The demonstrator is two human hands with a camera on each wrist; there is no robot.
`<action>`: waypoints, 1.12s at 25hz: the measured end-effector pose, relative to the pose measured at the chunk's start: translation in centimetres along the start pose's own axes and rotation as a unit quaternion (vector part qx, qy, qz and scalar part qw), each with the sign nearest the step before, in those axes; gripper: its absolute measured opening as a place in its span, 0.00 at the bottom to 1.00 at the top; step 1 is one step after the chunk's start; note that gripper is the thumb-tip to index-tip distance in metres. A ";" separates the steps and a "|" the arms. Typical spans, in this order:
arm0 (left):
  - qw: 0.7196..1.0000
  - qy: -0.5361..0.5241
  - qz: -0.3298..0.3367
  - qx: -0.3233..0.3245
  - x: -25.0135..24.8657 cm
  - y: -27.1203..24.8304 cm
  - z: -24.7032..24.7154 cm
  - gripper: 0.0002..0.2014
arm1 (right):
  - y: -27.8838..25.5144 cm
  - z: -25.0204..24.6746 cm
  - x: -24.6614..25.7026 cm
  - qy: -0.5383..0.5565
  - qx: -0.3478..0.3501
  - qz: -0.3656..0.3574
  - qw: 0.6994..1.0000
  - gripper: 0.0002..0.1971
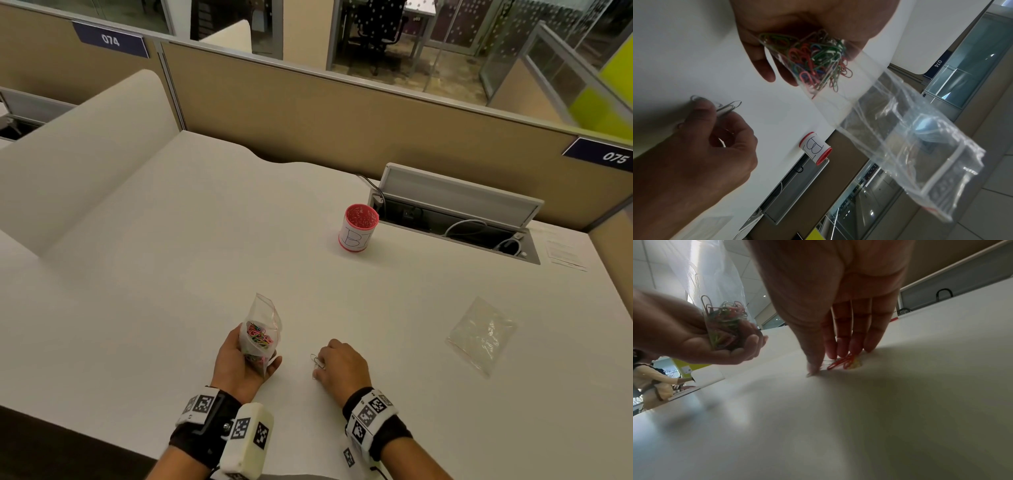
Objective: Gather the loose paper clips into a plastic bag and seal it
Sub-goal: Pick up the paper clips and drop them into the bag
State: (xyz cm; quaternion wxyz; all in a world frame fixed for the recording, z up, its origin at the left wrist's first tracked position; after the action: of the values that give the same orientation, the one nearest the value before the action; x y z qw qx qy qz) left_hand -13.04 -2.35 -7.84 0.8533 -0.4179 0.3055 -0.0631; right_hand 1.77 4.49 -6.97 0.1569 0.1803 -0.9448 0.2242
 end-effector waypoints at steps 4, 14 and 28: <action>1.000 -0.005 -0.003 0.000 0.1 -0.3 0.2 0.17 | 0.1 0.3 0.6 -0.003 0.003 0.001 1.000 0.10; 1.000 -0.004 -0.001 0.003 -0.4 -1.1 0.5 0.17 | -0.1 -1.3 -1.2 0.034 0.017 -0.026 0.999 0.10; 1.000 -0.001 -0.002 -0.004 -0.3 -0.4 -0.4 0.17 | -2.1 -0.2 -0.7 0.032 0.022 -0.205 0.978 0.11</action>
State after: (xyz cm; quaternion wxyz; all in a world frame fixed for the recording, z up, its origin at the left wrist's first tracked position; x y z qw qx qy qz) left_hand -13.41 -2.74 -7.62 0.8516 -0.4220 0.3045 -0.0632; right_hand 3.30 3.04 -6.30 0.2257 0.3666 -0.8771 0.2131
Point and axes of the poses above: each hand's wrist, its own y-axis towards the middle knuckle, its own z-axis out of the palm, x = y × z, the point moved 10 cm from there along y, towards the middle knuckle, and after that the axes turned 7 degrees about y, right-handed, at the moved point
